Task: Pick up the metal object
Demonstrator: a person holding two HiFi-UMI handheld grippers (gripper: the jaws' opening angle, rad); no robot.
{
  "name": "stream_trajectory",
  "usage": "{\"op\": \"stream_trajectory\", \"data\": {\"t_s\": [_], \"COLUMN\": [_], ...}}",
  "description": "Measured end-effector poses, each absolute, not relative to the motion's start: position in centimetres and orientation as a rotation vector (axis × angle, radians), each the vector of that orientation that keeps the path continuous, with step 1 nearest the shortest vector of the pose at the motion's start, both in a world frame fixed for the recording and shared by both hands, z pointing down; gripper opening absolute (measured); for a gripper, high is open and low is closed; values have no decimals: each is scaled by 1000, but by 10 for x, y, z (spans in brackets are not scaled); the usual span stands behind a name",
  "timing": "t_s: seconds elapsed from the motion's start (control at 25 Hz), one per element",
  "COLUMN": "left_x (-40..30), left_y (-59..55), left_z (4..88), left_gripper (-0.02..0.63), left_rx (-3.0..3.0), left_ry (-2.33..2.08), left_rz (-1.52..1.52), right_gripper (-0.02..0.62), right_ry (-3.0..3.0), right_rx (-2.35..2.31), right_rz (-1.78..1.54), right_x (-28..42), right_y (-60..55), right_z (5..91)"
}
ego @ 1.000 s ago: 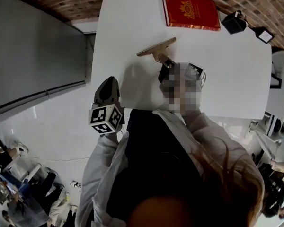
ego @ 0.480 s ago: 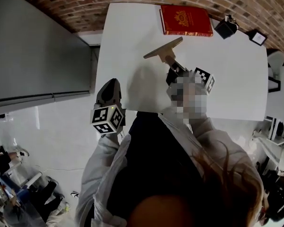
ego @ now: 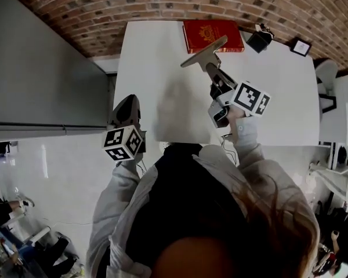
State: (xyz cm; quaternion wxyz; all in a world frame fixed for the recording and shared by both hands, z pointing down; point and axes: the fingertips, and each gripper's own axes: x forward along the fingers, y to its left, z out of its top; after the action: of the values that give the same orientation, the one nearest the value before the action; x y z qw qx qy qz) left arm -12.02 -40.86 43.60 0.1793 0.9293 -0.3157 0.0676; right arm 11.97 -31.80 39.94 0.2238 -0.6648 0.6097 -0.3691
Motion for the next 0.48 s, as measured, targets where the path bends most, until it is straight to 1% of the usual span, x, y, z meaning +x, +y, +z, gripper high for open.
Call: {"op": "stream_trajectory", "data": {"t_s": [0.16,0.48], "left_x": [-107,-89], "left_y": [-408,-400], "left_z": [421,414], "left_gripper": [34,34], "left_rx": [2667,2704], "left_ry": [-865,-816], "left_rz": [153,136], "right_gripper": [14,12], "right_ry": [1808,1952], "right_rx": [-1992,-2371], "right_rz": [-823,-438], "right_x": [122,112], "right_y": [-309,-273], "right_z": [376,381]}}
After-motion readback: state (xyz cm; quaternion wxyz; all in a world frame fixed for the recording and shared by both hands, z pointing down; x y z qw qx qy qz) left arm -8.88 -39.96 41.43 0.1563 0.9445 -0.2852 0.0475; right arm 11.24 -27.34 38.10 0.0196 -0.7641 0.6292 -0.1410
